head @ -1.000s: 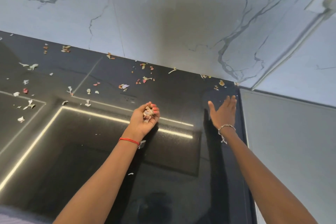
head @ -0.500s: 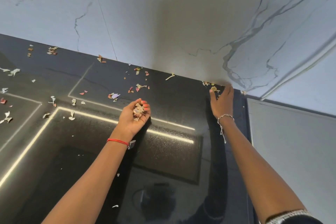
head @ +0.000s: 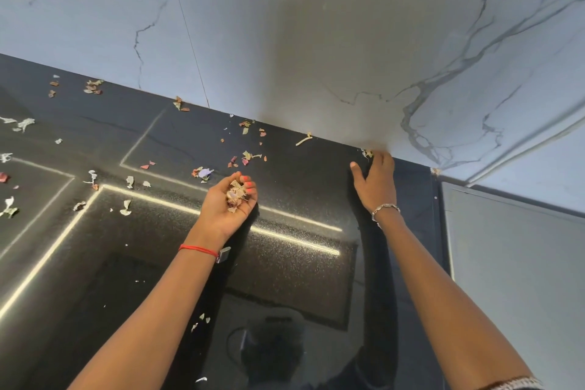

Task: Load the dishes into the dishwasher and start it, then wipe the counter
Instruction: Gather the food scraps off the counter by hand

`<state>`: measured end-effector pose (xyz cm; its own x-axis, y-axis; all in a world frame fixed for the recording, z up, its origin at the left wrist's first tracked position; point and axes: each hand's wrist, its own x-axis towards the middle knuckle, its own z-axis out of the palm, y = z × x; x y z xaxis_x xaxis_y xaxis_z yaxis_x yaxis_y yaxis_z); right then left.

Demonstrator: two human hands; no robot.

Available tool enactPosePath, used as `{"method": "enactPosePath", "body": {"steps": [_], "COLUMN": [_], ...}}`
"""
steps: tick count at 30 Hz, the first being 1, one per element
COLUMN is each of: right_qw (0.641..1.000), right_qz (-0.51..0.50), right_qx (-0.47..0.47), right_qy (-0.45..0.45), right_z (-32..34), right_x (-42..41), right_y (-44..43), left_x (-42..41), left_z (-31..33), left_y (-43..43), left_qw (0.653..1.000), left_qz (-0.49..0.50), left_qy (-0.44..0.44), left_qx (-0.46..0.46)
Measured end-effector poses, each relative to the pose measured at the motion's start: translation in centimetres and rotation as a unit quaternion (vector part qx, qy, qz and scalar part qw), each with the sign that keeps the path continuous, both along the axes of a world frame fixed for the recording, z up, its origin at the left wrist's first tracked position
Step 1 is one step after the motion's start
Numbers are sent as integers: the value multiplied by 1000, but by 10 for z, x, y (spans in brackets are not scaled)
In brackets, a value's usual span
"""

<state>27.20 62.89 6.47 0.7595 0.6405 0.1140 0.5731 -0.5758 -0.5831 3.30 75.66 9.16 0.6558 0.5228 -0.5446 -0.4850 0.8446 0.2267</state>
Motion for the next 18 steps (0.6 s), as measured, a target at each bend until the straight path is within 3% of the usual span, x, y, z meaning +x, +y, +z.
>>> {"method": "enactPosePath", "body": {"steps": [4, 9, 14, 18], "right_qw": [997, 996, 989, 985], "right_qz": [51, 76, 107, 171], "right_qx": [54, -10, 100, -29], "right_qy": [-10, -50, -4, 5], "right_z": [2, -1, 7, 6], "right_x": [-11, -3, -12, -10], "right_y": [11, 24, 25, 33], "left_x": [1, -2, -6, -9], "left_z": [2, 3, 1, 2], "left_y": [3, 6, 7, 7], "left_qw": [1000, 1000, 1000, 1000], "left_qz": [-4, 4, 1, 11], "left_qy": [0, -1, 0, 1], "left_qx": [6, 3, 8, -11]}}
